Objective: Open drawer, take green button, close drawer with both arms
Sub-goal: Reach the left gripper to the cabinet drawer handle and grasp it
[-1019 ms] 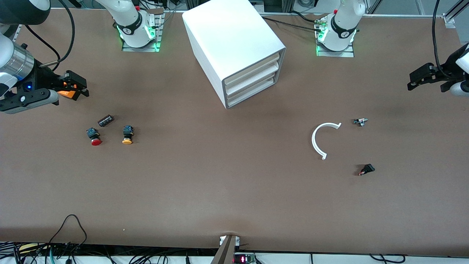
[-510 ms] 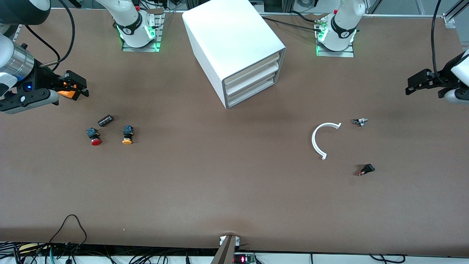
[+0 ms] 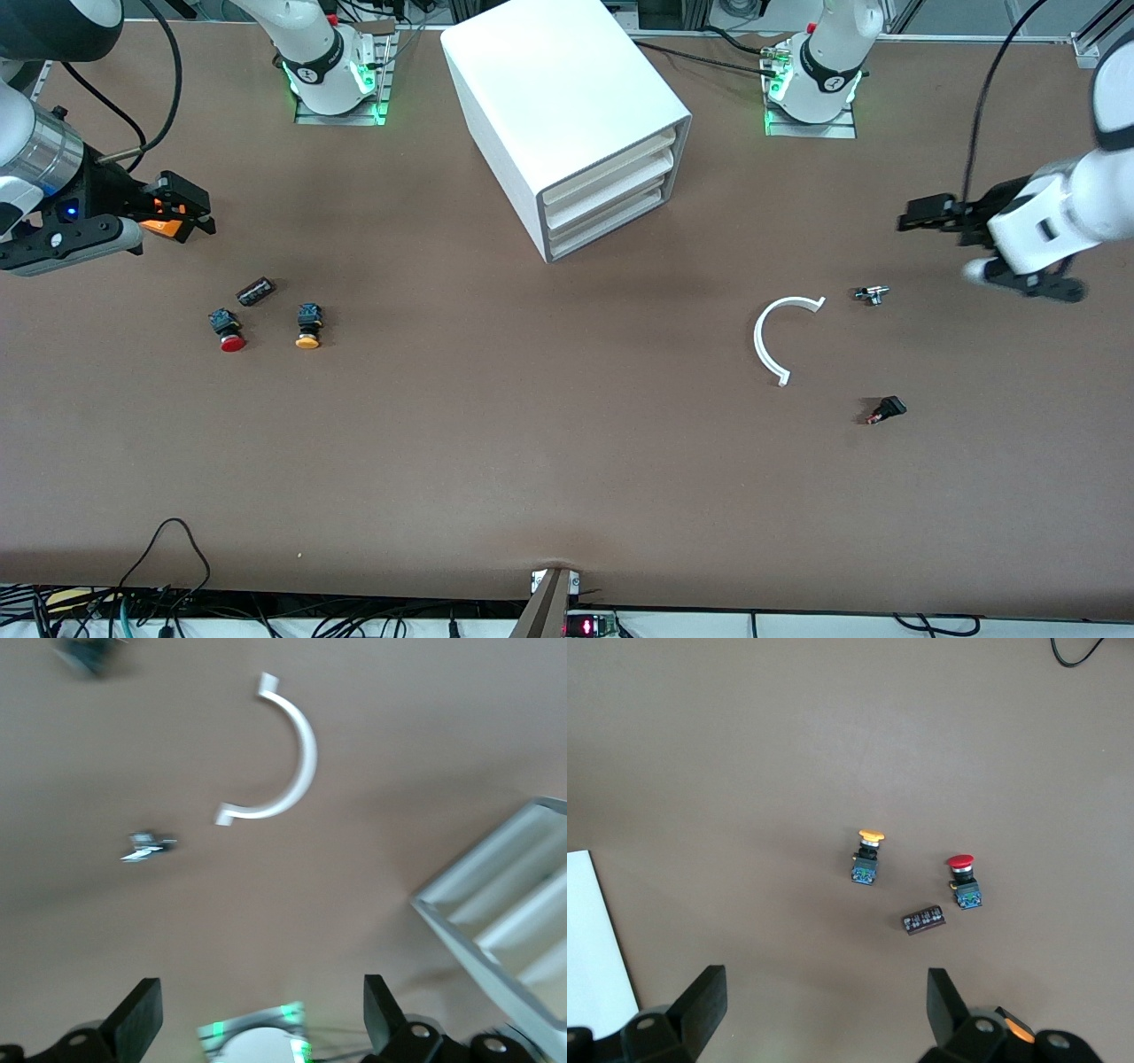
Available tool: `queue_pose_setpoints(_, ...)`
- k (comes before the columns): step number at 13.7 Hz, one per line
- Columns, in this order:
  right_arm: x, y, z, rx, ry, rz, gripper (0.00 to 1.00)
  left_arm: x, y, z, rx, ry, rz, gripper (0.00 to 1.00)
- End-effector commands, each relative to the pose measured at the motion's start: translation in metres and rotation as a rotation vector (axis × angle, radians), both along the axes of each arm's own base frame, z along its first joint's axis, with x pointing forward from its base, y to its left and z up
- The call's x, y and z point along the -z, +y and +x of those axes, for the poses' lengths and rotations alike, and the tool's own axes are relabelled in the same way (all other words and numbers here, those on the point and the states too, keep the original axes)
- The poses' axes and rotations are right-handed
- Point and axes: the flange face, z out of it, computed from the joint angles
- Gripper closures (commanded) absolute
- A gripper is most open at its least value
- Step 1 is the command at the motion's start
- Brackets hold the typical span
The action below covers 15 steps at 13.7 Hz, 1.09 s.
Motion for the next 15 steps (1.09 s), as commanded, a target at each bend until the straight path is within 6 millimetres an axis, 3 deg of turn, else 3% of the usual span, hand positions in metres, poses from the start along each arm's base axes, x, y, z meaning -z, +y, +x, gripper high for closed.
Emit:
queue_pose_setpoints(1, -0.004, 0.000, 0.004, 0.010, -0.006, -0.017, 0.00, 0.052, -0.043, 0.009, 0.051, 0.109, -0.134, 0.00)
queue_pose_setpoints(5, -0.005, -0.002, 0.008, 0.019, -0.028, -0.004, 0.00, 0.121, -0.126, 0.011, 0.102, 0.248, -0.335, 0.00)
queue_pose_setpoints(8, -0.007, 0.001, 0.010, 0.010, -0.052, -0.013, 0.00, 0.160, -0.166, 0.009, 0.129, 0.292, -0.460, 0.02)
queue_pose_setpoints(12, -0.007, -0.003, 0.010, 0.018, -0.054, -0.013, 0.00, 0.245, -0.182, 0.001, 0.207, 0.338, -0.711, 0.10)
queue_pose_setpoints(15, -0.007, -0.004, 0.010, 0.020, -0.054, -0.013, 0.00, 0.278, -0.200, -0.017, 0.183, 0.383, -0.844, 0.12)
